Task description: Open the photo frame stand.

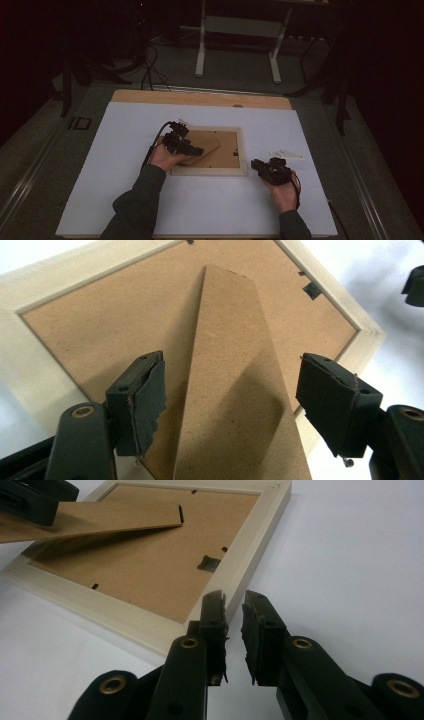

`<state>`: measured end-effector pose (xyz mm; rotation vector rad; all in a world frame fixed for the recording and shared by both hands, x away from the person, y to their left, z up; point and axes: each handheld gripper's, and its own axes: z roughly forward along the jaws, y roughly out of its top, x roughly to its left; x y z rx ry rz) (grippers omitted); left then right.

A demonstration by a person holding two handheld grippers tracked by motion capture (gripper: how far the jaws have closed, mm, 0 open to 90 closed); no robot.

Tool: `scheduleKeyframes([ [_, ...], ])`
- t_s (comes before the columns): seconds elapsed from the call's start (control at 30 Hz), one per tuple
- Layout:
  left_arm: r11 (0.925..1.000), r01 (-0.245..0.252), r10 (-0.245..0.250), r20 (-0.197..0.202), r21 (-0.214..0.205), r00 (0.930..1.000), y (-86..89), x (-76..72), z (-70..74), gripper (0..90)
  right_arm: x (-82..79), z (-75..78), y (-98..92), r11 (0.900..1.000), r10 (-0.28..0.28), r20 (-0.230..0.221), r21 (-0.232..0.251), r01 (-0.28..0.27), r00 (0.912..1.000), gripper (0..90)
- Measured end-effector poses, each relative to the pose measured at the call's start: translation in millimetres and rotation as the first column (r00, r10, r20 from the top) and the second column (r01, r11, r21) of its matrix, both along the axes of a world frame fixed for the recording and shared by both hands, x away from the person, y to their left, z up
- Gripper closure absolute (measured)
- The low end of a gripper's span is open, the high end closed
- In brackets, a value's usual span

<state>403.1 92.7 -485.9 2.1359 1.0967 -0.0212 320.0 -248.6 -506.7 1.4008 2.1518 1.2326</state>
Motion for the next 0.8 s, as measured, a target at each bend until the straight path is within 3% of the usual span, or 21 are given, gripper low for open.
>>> scheduleKeyframes([
  [0.07,0.9999,0.014,-0.014,-0.015,-0.008,0.9998,0.0,1.5,-1.4,27.9,-1.3,-0.2,-0.1,1.0,0.0,-0.001,0.001,0.0,1.0,78.9],
  [0.3,0.9987,0.042,-0.041,-0.046,0.027,0.9981,-3.3,4.8,-9.3,26.2,-2.1,-1.8,-0.7,1.0,-0.001,-0.006,0.004,0.001,1.0,78.7],
  [0.5,0.9977,0.054,-0.057,-0.088,-0.04,0.9945,2.2,12.3,-13.6,29.5,-2.3,-2.5,-1.4,1.0,-0.005,-0.009,0.006,0.005,0.9999,78.5],
  [0.8,0.9956,0.083,-0.088,-0.134,-0.045,0.9871,2.9,15.9,-14.7,33.0,-3.1,-1.1,-4.1,0.9998,-0.011,-0.004,0.015,0.011,0.9999,78.4],
])
